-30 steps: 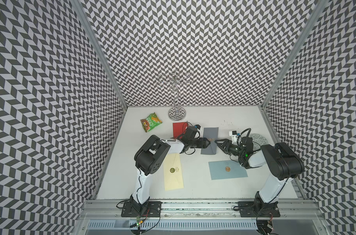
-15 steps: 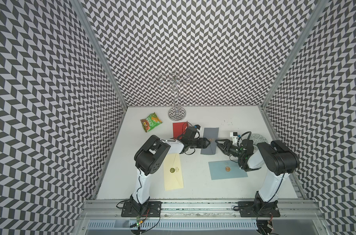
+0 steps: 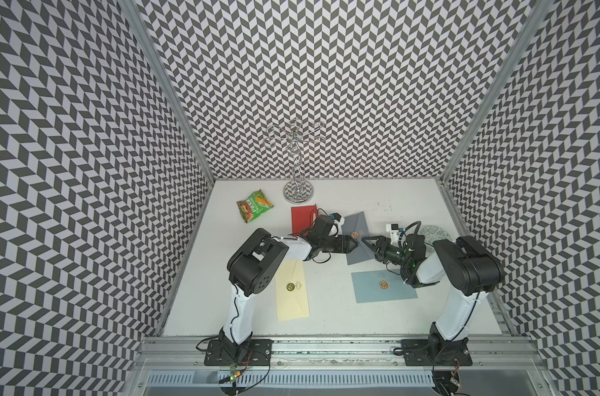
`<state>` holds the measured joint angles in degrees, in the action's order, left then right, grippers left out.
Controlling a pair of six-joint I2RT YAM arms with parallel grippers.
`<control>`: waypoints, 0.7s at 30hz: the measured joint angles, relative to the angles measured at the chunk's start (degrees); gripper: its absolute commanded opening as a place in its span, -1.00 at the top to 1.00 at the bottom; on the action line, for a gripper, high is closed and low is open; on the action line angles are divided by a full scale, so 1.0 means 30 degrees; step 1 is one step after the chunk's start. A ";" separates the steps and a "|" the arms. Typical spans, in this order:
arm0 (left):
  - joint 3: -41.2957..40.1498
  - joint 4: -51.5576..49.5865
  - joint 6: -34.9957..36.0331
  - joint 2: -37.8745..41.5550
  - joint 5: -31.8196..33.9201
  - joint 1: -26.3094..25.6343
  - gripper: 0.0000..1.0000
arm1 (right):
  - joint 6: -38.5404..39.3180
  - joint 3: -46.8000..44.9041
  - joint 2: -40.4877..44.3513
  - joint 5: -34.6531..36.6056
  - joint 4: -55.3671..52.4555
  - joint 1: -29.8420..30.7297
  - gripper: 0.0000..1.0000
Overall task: Open the envelope
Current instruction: Pick up the envelope from the center of the board.
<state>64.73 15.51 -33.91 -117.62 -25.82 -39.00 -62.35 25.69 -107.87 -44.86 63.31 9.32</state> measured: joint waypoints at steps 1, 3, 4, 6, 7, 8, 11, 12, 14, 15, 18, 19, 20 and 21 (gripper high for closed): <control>0.0000 0.0000 -0.0015 0.0000 0.0000 0.0000 -0.43 | 0.0299 0.0182 0.0036 0.0066 -0.0634 0.0000 0.26; 0.0000 0.0007 -0.0015 0.0000 -0.0007 0.0000 -0.43 | 0.1100 0.0539 0.0248 0.0321 -0.2011 0.0022 0.56; 0.0000 0.0007 -0.0015 0.0000 -0.0007 0.0000 -0.43 | 0.1501 0.0692 0.0401 0.0495 -0.2696 0.0036 0.64; 0.0000 0.0007 -0.0015 0.0000 -0.0015 0.0000 -0.43 | 0.2288 0.1049 0.0736 0.0823 -0.4175 0.0066 0.75; 0.0000 0.0007 -0.0015 0.0000 -0.0015 0.0000 -0.43 | 0.2747 0.1246 0.0845 0.1005 -0.4779 0.0080 0.77; 0.0000 0.0007 -0.0015 0.0000 -0.0022 0.0000 -0.43 | 0.3169 0.1443 0.0918 0.1151 -0.5355 0.0095 0.80; 0.0000 0.0000 -0.0015 0.0000 -0.0073 0.0000 -0.43 | 0.4233 0.1894 0.1188 0.1705 -0.7009 0.0138 0.86; 0.0000 0.0000 -0.0015 0.0000 -0.0080 0.0000 -0.43 | 0.4626 0.1989 0.1275 0.1931 -0.7475 0.0182 0.88; -0.0007 0.0000 -0.0015 0.0000 -0.0087 0.0000 -0.43 | 0.5195 0.2120 0.1464 0.2317 -0.8291 0.0299 0.91; -0.0015 0.0007 -0.0015 0.0007 -0.0080 0.0000 -0.43 | 0.5508 0.2178 0.1559 0.2492 -0.8641 0.0357 0.92; -0.0204 -0.0051 -0.0022 0.0189 -0.0073 -0.0007 -0.43 | 0.6295 0.2331 0.1989 0.3155 -0.9697 0.0561 0.96; -0.0255 -0.0073 -0.0022 0.0248 -0.0073 -0.0007 -0.43 | 0.6550 0.2361 0.2135 0.3337 -0.9938 0.0619 0.97; -0.0328 -0.0087 -0.0022 0.0313 -0.0073 -0.0007 -0.43 | 0.6849 0.2433 0.2339 0.3643 -1.0295 0.0729 0.98; -0.0386 -0.0109 -0.0022 0.0372 -0.0066 -0.0007 -0.43 | 0.7089 0.2499 0.2514 0.3854 -1.0586 0.0816 0.98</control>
<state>63.57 15.18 -33.98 -116.51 -26.02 -39.03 -41.08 33.19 -100.33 -33.30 31.55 11.77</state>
